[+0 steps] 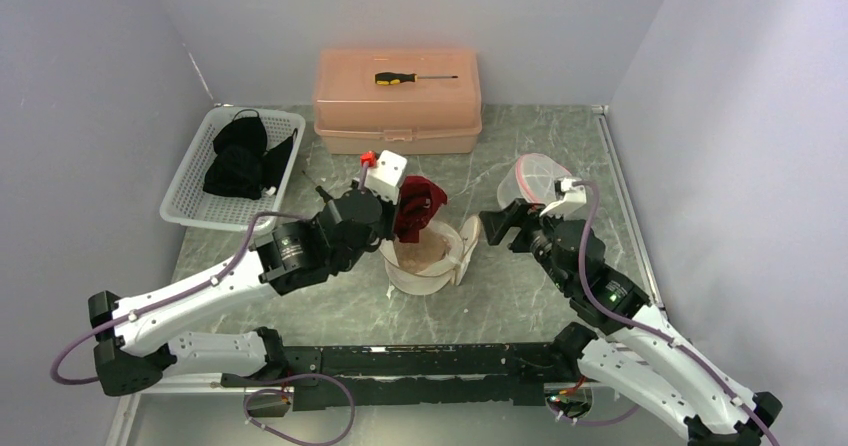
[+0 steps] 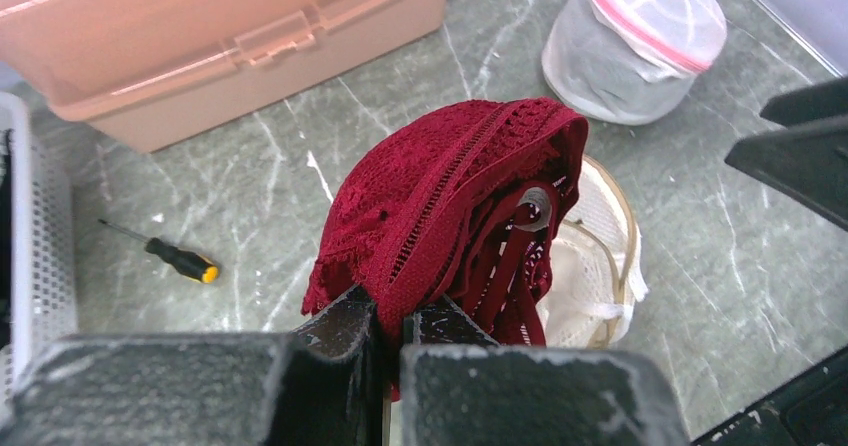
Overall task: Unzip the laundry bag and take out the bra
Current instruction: Pick up the bra from the laundry bag, then place the bra in the bin.
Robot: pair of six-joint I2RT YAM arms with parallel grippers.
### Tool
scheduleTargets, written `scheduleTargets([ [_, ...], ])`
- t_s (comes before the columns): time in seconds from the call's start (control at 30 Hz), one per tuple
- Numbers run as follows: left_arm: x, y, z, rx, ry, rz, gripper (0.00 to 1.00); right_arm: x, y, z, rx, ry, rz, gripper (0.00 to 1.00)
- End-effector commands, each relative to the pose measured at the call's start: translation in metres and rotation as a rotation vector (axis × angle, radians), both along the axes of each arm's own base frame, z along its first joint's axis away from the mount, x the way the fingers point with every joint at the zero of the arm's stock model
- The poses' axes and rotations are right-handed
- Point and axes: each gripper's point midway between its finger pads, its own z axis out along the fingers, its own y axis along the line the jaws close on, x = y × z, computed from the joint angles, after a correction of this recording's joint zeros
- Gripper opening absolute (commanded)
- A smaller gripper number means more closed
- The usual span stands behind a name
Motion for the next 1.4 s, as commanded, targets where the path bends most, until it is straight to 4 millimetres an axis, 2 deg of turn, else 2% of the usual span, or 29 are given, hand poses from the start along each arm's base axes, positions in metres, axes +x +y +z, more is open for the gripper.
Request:
scheduleTargets([
  [0.0,0.011,0.011,0.036,-0.008,-0.069,0.076,0.03,0.001,0.002,0.013,0.033,-0.064,0.011,0.87],
  [0.17,0.018,0.012,0.055,-0.089,-0.062,0.052,0.03,-0.001,0.014,0.009,0.032,-0.059,0.077,0.87],
  [0.3,0.042,0.034,0.052,-0.146,-0.006,0.126,0.03,-0.003,0.020,0.007,0.045,-0.075,0.113,0.86],
  [0.43,0.081,0.088,0.042,-0.230,0.088,0.298,0.03,-0.003,0.026,0.003,0.043,-0.068,0.138,0.85],
  [0.6,0.112,0.162,0.051,-0.418,0.145,0.494,0.03,-0.005,0.036,-0.012,0.051,-0.023,0.175,0.84],
  [0.7,0.128,0.199,0.046,-0.560,0.196,0.603,0.03,-0.007,0.041,-0.017,0.070,-0.023,0.199,0.84],
  [0.83,0.145,0.265,0.021,-0.722,0.241,0.825,0.03,-0.008,0.042,-0.027,0.078,0.019,0.198,0.84],
  [0.93,0.153,0.318,-0.006,-0.871,0.296,0.969,0.03,-0.013,0.043,-0.034,0.089,0.033,0.211,0.84],
  [1.0,0.156,0.346,-0.030,-0.974,0.345,1.031,0.03,-0.015,0.042,-0.038,0.099,0.033,0.214,0.83],
  [1.13,0.166,0.378,-0.057,-1.009,0.341,1.115,0.03,-0.021,0.040,-0.047,0.107,0.067,0.214,0.82],
  [1.27,0.171,0.396,-0.085,-1.008,0.369,1.210,0.03,-0.028,0.041,-0.053,0.089,0.089,0.244,0.80],
  [1.37,0.171,0.406,-0.097,-1.004,0.376,1.256,0.03,-0.031,0.038,-0.057,0.074,0.092,0.250,0.80],
])
